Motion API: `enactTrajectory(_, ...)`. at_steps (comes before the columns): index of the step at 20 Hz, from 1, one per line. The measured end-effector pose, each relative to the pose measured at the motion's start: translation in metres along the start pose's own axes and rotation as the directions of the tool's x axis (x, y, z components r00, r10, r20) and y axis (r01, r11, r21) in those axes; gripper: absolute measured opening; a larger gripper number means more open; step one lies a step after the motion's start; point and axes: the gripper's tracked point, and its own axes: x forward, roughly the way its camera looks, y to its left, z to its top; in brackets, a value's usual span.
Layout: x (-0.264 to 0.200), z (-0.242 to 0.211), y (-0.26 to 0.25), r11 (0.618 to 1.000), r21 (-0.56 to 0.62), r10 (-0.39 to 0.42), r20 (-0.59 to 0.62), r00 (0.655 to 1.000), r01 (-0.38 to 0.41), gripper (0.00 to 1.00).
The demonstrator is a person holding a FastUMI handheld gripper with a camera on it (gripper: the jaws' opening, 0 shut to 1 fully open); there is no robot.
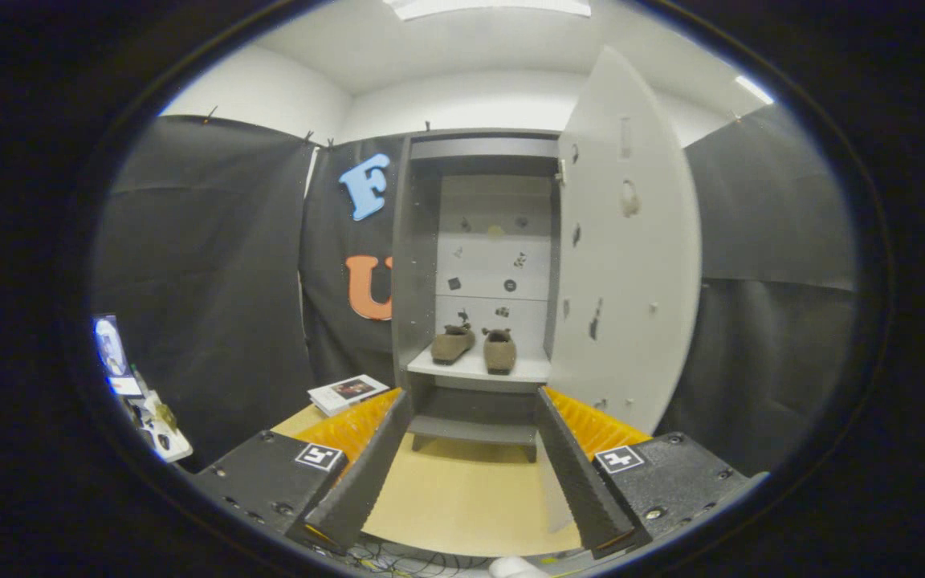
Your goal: Open the shoe cabinet door, grab the shoes and put them into the shoe cabinet, then close the shoe cabinet door.
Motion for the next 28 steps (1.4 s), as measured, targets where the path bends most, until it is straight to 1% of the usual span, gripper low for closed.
enactTrajectory(3,-0.024,0.007,-0.06,0.997,0.03,-0.078,0.017,0.997,0.078,0.99)
enactTrajectory(5,-0.034,0.012,-0.098,0.993,0.051,-0.109,0.025,0.994,0.107,0.99)
enactTrajectory(7,-0.034,0.014,-0.141,0.99,0.044,-0.138,0.024,0.99,0.137,0.99)
enactTrajectory(9,-0.028,0.019,-0.17,0.99,0.054,-0.131,0.026,0.991,0.13,0.99)
enactTrajectory(12,-0.012,0.027,-0.203,0.993,0.082,-0.092,0.029,0.995,0.09,1.0)
enactTrajectory(14,0.006,0.033,-0.212,0.995,0.087,-0.048,0.036,0.998,0.045,1.0)
enactTrajectory(16,0.024,0.038,-0.214,0.996,0.084,0.002,0.05,0.999,-0.006,1.0)
enactTrajectory(19,0.045,0.043,-0.213,0.995,0.083,0.058,0.058,0.997,-0.063,1.0)
enactTrajectory(23,0.051,0.047,-0.208,0.992,0.076,0.092,0.062,0.994,-0.097,0.98)
enactTrajectory(24,0.05,0.043,-0.202,0.993,0.059,0.097,0.047,0.994,-0.1,0.98)
enactTrajectory(26,0.051,0.046,-0.2,0.996,0.03,0.086,0.049,0.995,-0.088,0.96)
enactTrajectory(28,0.053,0.042,-0.193,0.996,0.046,0.074,0.046,0.996,-0.076,0.95)
